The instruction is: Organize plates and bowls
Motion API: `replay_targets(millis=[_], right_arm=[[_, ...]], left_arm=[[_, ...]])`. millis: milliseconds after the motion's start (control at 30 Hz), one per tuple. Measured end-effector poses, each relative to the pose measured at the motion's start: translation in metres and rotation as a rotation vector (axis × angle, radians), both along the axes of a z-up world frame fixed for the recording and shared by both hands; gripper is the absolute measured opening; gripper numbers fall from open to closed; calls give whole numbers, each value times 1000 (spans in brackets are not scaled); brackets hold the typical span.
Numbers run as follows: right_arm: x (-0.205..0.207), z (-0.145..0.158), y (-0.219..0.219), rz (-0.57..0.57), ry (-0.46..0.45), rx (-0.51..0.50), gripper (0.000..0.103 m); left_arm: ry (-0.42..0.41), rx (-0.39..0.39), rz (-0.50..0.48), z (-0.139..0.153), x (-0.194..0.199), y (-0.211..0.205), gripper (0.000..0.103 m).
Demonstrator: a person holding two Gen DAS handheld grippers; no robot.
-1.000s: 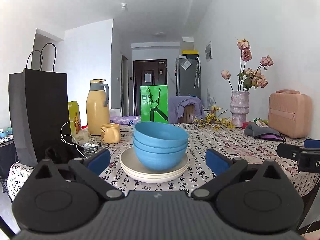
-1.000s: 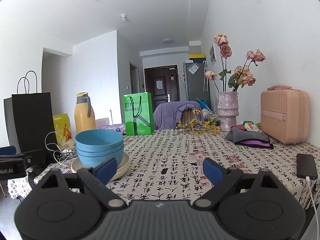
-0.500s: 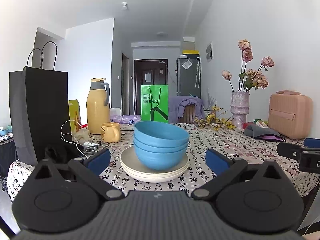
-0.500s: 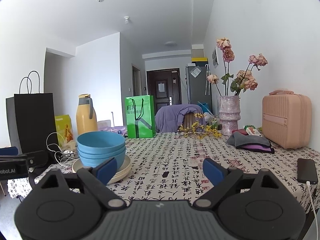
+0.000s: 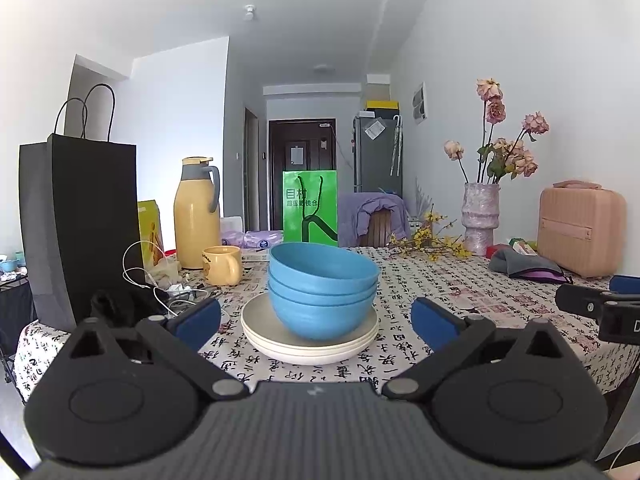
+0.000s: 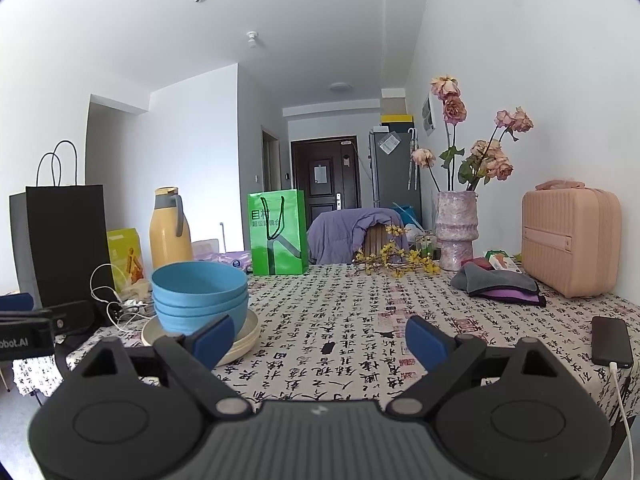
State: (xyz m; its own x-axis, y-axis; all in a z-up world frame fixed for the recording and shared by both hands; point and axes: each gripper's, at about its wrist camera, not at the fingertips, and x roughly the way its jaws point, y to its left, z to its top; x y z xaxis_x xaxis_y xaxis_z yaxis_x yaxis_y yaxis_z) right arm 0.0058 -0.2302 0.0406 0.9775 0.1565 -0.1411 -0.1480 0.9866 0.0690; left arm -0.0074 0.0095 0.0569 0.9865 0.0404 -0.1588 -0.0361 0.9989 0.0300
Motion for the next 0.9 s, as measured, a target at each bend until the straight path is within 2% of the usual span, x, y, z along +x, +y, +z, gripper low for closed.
replay_targets(millis=[267, 900], right_arm=[[-3, 0, -1, 4, -20, 6, 93], [0, 0, -4, 8, -1, 7, 93]], left_arm=[[0, -2, 4, 0, -1, 0, 103], [5, -1, 9, 0, 1, -1, 103]])
